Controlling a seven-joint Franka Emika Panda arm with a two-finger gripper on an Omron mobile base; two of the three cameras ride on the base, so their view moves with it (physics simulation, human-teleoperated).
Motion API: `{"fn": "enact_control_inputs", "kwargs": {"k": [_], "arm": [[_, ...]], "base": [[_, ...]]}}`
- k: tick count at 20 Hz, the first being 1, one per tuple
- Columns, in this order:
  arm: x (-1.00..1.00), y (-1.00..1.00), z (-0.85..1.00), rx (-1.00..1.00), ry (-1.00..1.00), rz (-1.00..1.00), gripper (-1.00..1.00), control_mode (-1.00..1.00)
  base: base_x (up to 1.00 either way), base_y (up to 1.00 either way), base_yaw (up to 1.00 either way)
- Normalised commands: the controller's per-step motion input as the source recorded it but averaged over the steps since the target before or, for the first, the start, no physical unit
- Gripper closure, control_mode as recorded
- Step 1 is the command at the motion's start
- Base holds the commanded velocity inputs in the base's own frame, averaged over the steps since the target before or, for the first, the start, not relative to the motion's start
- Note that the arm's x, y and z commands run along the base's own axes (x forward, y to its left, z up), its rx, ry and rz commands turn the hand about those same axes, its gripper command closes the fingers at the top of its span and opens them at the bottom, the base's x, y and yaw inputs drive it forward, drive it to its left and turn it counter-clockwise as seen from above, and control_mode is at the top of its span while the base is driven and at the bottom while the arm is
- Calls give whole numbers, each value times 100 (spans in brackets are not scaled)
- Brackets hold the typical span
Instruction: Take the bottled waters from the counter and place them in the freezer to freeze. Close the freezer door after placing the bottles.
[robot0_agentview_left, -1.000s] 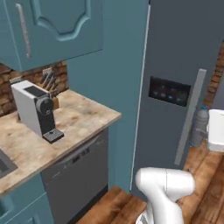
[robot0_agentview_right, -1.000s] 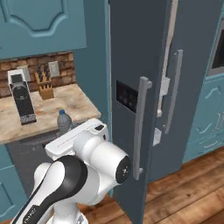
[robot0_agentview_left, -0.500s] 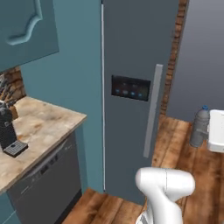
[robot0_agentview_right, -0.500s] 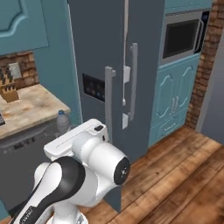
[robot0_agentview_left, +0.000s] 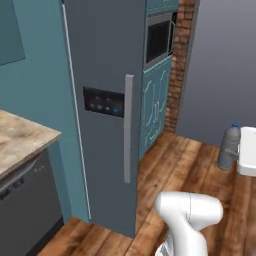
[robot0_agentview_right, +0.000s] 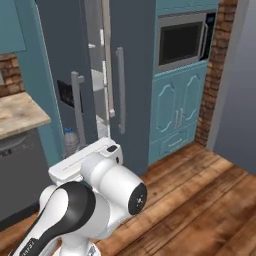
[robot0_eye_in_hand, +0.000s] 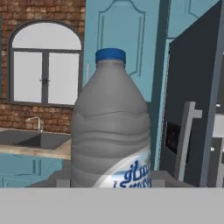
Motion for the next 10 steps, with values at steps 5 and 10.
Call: {"fn": "enact_control_inputs", "kwargs": {"k": [5, 10], "arm": [[0, 0, 0, 0, 0, 0, 100, 100], [0, 0, 0, 0, 0, 0, 100, 100]], "base": [[7, -73, 37], [1, -70, 42]]}}
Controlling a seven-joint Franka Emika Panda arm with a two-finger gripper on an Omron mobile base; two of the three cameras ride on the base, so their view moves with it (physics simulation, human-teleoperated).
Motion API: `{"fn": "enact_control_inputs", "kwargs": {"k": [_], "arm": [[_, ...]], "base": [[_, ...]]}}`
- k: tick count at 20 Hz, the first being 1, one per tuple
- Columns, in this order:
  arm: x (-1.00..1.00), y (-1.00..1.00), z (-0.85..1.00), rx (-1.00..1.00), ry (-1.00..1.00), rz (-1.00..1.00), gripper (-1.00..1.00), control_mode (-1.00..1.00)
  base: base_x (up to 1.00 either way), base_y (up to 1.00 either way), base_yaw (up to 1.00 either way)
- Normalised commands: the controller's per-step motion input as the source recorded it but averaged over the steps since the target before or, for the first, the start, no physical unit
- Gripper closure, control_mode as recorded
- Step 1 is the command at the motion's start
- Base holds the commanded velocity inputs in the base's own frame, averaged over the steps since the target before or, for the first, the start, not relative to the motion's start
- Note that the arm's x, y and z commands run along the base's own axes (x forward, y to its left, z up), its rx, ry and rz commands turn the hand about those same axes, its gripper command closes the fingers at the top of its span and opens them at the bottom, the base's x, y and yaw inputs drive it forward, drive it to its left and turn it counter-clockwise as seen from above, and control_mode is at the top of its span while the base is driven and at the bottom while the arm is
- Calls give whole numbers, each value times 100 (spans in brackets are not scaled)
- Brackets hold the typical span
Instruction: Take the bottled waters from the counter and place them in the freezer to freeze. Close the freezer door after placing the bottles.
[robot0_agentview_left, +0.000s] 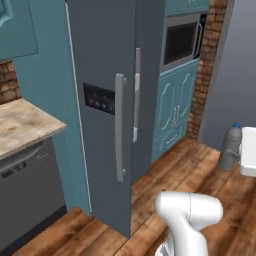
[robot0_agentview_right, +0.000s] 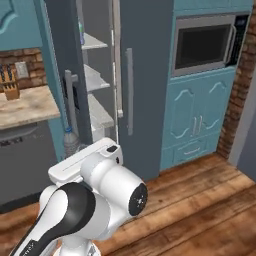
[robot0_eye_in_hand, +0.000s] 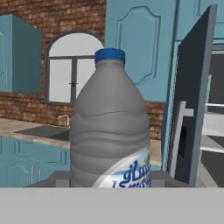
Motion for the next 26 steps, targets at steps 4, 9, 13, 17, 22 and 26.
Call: {"fn": "enact_control_inputs", "kwargs": {"k": [4, 9, 13, 17, 22, 26], "arm": [[0, 0, 0, 0, 0, 0, 100, 100], [0, 0, 0, 0, 0, 0, 100, 100], [0, 0, 0, 0, 0, 0, 100, 100], [0, 0, 0, 0, 0, 0, 100, 100], [0, 0, 0, 0, 0, 0, 100, 100], [0, 0, 0, 0, 0, 0, 100, 100]], "base": [[13, -69, 58], [24, -70, 63], [12, -81, 62], [18, -98, 50], [40, -97, 30], [36, -66, 22]]}}
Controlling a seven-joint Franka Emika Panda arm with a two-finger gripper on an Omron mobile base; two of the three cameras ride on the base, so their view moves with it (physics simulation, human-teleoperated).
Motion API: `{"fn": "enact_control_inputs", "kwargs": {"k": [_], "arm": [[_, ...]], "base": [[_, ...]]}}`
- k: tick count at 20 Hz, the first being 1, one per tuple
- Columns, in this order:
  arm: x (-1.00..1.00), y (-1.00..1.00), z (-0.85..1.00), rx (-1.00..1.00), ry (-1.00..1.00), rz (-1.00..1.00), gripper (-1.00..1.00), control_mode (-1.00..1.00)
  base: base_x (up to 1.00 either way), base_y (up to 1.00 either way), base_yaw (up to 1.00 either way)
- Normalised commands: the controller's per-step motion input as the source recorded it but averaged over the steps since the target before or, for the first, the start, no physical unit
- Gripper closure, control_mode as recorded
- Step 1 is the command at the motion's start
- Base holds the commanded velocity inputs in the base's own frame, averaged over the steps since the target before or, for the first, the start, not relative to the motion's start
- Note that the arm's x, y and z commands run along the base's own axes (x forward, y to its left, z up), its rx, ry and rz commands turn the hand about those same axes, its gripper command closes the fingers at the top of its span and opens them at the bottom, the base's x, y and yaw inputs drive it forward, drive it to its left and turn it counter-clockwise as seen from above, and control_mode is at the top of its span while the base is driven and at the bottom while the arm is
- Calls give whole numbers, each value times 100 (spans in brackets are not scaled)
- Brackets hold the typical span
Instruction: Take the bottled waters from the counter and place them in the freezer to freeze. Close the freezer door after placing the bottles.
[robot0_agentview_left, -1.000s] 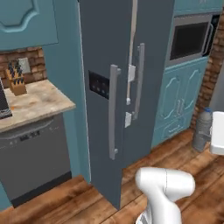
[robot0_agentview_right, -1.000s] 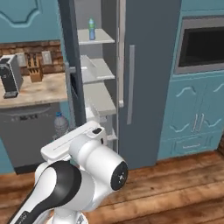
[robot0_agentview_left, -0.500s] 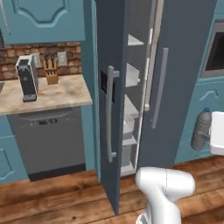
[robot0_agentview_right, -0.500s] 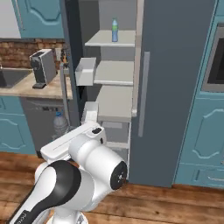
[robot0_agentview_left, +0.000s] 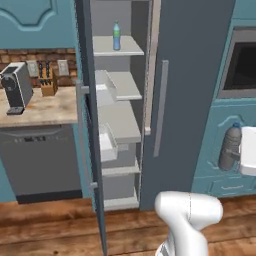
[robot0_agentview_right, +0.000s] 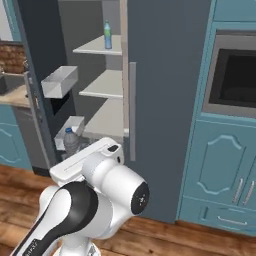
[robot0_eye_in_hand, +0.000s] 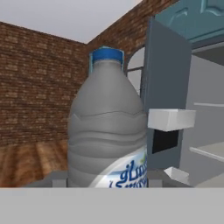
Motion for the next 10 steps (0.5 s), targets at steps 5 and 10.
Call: {"fn": "enact_control_inputs", "kwargs": {"k": [5, 10], "arm": [[0, 0, 0, 0, 0, 0, 100, 100], [0, 0, 0, 0, 0, 0, 100, 100]], "base": [[59, -21, 14], [62, -38, 14]]}}
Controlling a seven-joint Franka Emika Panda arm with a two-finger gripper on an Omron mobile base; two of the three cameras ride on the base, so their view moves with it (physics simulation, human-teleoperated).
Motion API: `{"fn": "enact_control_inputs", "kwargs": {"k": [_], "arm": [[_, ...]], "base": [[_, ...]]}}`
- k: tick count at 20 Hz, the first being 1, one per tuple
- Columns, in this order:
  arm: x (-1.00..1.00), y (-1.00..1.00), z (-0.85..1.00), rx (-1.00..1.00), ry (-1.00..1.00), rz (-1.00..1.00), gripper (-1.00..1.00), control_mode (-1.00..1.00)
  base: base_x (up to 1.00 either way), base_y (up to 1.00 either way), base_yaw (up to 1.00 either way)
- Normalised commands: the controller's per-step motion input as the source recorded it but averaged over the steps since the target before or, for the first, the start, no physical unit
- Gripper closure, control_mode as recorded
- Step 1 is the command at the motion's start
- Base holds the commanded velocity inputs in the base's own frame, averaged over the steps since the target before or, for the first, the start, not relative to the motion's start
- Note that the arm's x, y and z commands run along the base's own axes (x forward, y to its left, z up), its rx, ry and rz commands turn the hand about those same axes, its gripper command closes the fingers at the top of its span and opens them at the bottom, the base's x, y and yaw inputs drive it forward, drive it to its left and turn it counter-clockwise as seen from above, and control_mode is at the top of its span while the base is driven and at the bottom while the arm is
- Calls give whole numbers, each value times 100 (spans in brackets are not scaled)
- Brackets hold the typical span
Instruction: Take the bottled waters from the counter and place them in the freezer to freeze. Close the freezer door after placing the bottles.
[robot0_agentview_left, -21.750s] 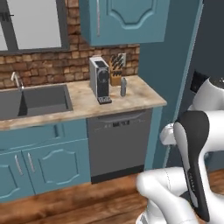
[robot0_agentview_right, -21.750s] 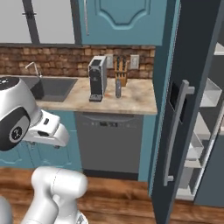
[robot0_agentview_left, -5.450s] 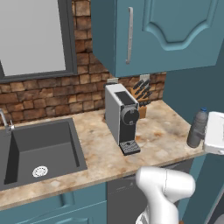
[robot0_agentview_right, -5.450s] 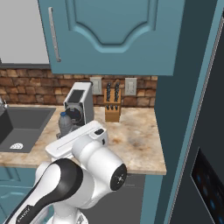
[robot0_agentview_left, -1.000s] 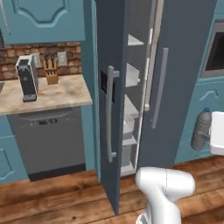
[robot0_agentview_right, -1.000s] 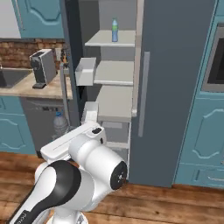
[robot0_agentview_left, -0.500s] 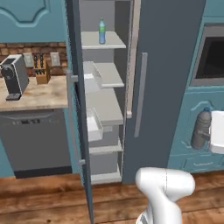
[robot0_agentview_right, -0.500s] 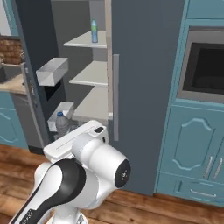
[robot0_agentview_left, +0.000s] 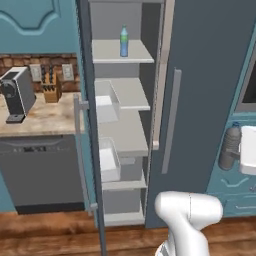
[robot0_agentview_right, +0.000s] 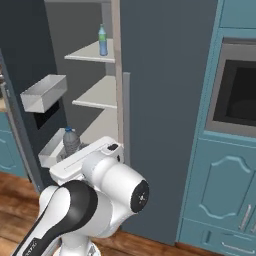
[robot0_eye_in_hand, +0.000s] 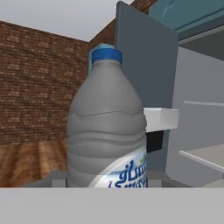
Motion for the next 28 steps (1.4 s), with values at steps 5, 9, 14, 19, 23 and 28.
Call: {"fn": "enact_control_inputs", "kwargs": {"k": [5, 9, 14, 19, 23, 28], "arm": [[0, 0, 0, 0, 0, 0, 100, 100], [0, 0, 0, 0, 0, 0, 100, 100], [0, 0, 0, 0, 0, 0, 100, 100], [0, 0, 0, 0, 0, 0, 100, 100], [0, 0, 0, 0, 0, 0, 100, 100], [0, 0, 0, 0, 0, 0, 100, 100]], "base": [[30, -29, 12], [25, 0, 9], [36, 0, 5], [41, -2, 0], [40, 0, 0], [37, 8, 0]]}}
